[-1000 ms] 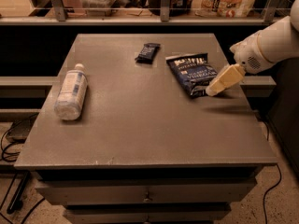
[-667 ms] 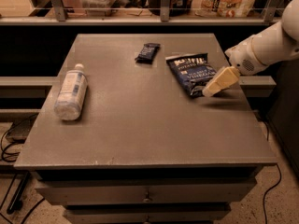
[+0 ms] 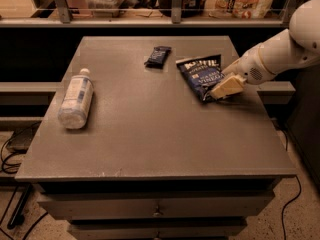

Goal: Move blue chip bag near blue plastic bottle

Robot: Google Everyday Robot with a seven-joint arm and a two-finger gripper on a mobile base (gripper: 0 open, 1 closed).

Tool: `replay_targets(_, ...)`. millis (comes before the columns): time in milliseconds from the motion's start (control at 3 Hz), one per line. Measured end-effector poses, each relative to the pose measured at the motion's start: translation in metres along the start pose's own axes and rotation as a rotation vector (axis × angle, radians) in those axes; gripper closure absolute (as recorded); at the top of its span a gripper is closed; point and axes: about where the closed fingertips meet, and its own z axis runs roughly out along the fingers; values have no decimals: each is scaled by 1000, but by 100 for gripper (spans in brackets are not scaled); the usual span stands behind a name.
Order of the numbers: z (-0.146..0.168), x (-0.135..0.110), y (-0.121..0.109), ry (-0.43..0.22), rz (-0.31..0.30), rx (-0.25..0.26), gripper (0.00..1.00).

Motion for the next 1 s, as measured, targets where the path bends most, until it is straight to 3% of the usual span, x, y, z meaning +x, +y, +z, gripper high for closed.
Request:
replay_targets(333, 0, -18, 11, 18, -58, -6, 65)
replay_targets(667, -13, -54, 23, 13, -140, 23, 89)
replay_targets(1000, -31, -106, 43, -34, -253, 38, 100)
